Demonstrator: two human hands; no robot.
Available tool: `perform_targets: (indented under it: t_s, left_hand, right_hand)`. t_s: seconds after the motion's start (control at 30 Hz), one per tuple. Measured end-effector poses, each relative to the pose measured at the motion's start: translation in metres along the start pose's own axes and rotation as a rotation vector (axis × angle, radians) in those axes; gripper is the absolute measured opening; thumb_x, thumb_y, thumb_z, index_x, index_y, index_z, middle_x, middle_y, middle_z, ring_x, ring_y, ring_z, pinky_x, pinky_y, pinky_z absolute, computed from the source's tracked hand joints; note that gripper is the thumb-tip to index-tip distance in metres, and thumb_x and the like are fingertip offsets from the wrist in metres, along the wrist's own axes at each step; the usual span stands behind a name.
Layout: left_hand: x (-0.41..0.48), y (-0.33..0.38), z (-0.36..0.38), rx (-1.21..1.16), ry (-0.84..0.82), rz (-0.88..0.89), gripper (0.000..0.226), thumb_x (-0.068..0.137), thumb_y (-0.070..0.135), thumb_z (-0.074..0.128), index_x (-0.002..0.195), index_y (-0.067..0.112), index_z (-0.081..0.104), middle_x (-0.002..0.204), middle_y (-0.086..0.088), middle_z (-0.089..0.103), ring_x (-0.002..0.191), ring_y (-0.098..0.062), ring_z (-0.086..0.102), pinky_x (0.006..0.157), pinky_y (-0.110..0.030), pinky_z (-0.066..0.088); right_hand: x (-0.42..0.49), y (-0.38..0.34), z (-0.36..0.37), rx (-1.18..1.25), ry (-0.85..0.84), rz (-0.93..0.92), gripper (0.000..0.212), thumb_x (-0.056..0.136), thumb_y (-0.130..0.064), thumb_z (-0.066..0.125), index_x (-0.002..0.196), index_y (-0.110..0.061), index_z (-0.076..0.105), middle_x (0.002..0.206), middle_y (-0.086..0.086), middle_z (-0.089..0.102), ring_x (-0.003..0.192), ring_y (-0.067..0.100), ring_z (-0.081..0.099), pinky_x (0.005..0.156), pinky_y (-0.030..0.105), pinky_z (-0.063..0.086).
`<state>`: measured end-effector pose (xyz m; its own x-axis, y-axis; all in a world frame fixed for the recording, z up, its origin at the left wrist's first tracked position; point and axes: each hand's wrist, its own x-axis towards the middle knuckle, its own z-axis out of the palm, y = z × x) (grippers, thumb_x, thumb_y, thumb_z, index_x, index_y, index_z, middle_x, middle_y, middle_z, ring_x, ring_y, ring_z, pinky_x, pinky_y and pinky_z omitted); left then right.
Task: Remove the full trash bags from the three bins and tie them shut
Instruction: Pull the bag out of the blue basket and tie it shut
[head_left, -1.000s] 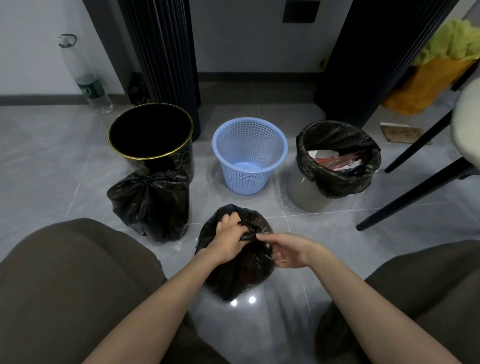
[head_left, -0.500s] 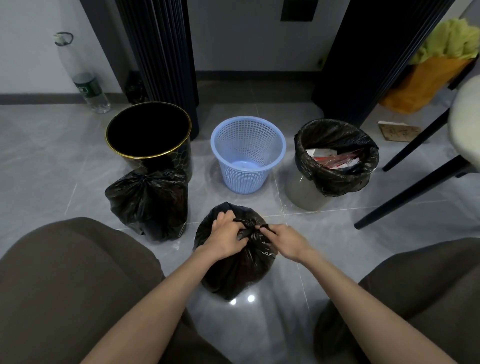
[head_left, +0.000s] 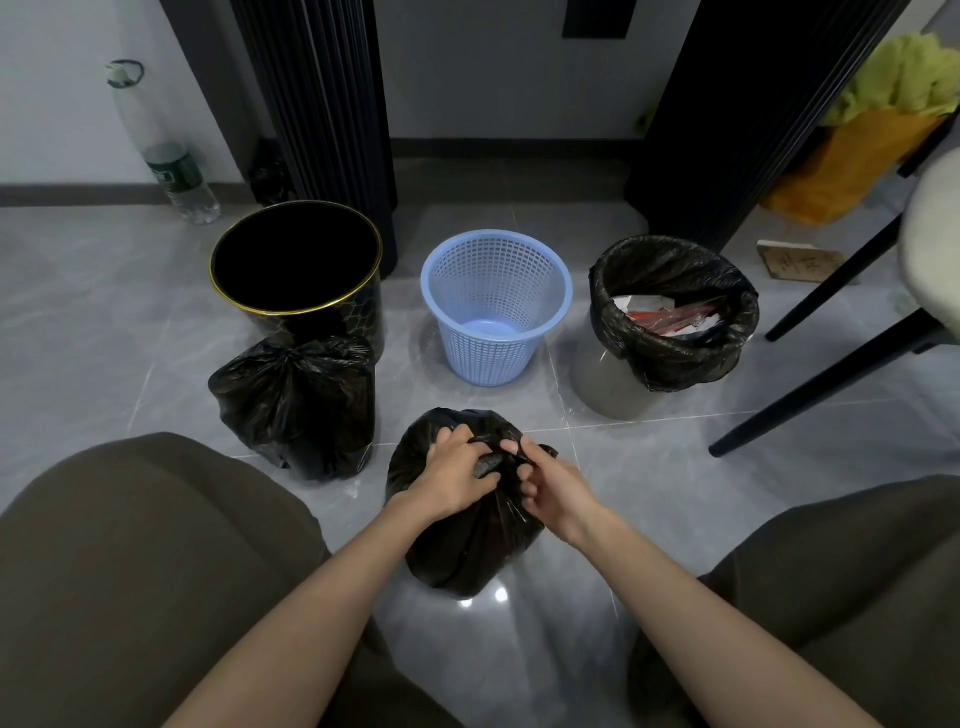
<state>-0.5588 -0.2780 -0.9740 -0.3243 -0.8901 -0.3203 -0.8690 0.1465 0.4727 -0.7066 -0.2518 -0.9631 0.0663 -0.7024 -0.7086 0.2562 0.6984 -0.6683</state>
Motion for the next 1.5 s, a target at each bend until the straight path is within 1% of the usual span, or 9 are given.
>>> perform_targets:
  t_s: [0.07,0.17,0.27,0.5,0.8,1.07,1.2,1.33,1.5]
  left_hand:
    - [0.000,0.001,0.001,0.003,-0.011,-0.005,0.039,0.087,0.037,0.056,0.122,0.020,0.059,0.113,-0.007,0.043,0.111,-0.025,0.035,0.094,-0.033,0.033]
    - [-0.001,0.002,0.002,-0.003,-0.012,-0.019,0.039,0.087,0.036,0.056,0.122,0.019,0.059,0.113,-0.007,0.043,0.112,-0.025,0.035,0.095,-0.033,0.033]
    - [-0.001,0.002,0.001,-0.017,0.005,-0.029,0.035,0.088,0.034,0.055,0.118,0.017,0.061,0.113,-0.007,0.043,0.112,-0.025,0.035,0.096,-0.034,0.032]
    - [-0.001,0.005,0.002,0.008,-0.008,-0.006,0.034,0.090,0.034,0.053,0.119,0.016,0.060,0.115,-0.007,0.044,0.112,-0.025,0.036,0.096,-0.033,0.033]
    - [-0.004,0.005,0.000,-0.019,0.007,0.000,0.038,0.075,0.039,0.066,0.110,0.028,0.057,0.113,0.000,0.039,0.111,-0.021,0.033,0.094,-0.030,0.027]
    - [-0.006,0.012,0.004,-0.119,-0.048,-0.063,0.052,0.061,0.052,0.073,0.109,0.056,0.054,0.112,0.006,0.026,0.112,-0.018,0.026,0.088,-0.028,0.018]
    - [-0.006,0.011,0.009,-0.113,0.009,-0.081,0.041,0.064,0.072,0.064,0.100,0.052,0.065,0.109,0.005,0.029,0.109,-0.020,0.028,0.089,-0.029,0.022]
    - [-0.003,0.004,0.011,0.039,0.000,-0.010,0.032,0.084,0.057,0.054,0.108,0.039,0.066,0.118,-0.001,0.033,0.114,-0.024,0.030,0.087,-0.032,0.021]
    - [-0.006,-0.019,0.017,0.123,-0.071,-0.085,0.039,0.098,0.044,0.034,0.102,0.019,0.064,0.126,-0.007,0.033,0.116,-0.027,0.031,0.096,-0.036,0.027]
  right_hand:
    - [0.000,0.004,0.001,-0.194,0.114,-0.069,0.032,0.095,-0.040,0.051,0.104,-0.018,0.072,0.054,-0.005,0.054,0.045,0.005,0.044,0.046,0.016,0.033]
    - [-0.003,0.000,0.003,-0.908,0.272,-0.296,0.045,0.094,-0.051,0.042,0.088,-0.019,0.073,0.065,0.001,0.068,0.069,0.014,0.065,0.071,0.029,0.052]
    - [-0.009,-0.004,0.005,-1.643,0.399,-0.502,0.048,0.098,-0.052,0.030,0.094,-0.022,0.067,0.095,0.004,0.071,0.098,0.025,0.061,0.084,0.037,0.042]
    - [-0.009,-0.010,0.002,-1.933,0.276,-0.600,0.043,0.102,-0.042,0.023,0.113,-0.021,0.059,0.116,0.001,0.062,0.112,0.026,0.047,0.089,0.039,0.033]
    - [-0.007,-0.034,-0.009,-1.775,0.069,-0.467,0.032,0.096,-0.040,0.040,0.111,-0.018,0.057,0.113,0.007,0.065,0.111,0.028,0.053,0.088,0.039,0.040]
    - [-0.015,-0.043,-0.008,-1.093,-0.103,-0.278,0.021,0.093,-0.023,0.056,0.077,-0.011,0.064,0.077,0.001,0.067,0.073,0.017,0.064,0.052,0.006,0.042]
    - [-0.013,-0.045,-0.010,-0.991,-0.150,-0.219,0.024,0.093,-0.026,0.056,0.072,-0.018,0.066,0.081,0.004,0.069,0.076,0.014,0.062,0.060,0.012,0.043]
    - [-0.008,-0.047,-0.017,-1.043,-0.073,-0.191,0.027,0.091,-0.036,0.058,0.070,-0.019,0.060,0.067,-0.001,0.054,0.064,0.012,0.048,0.060,0.023,0.041]
    - [-0.012,-0.078,-0.034,-0.347,-0.027,-0.054,0.026,0.093,-0.030,0.056,0.071,-0.020,0.050,0.068,-0.003,0.057,0.056,0.010,0.045,0.057,0.023,0.037]
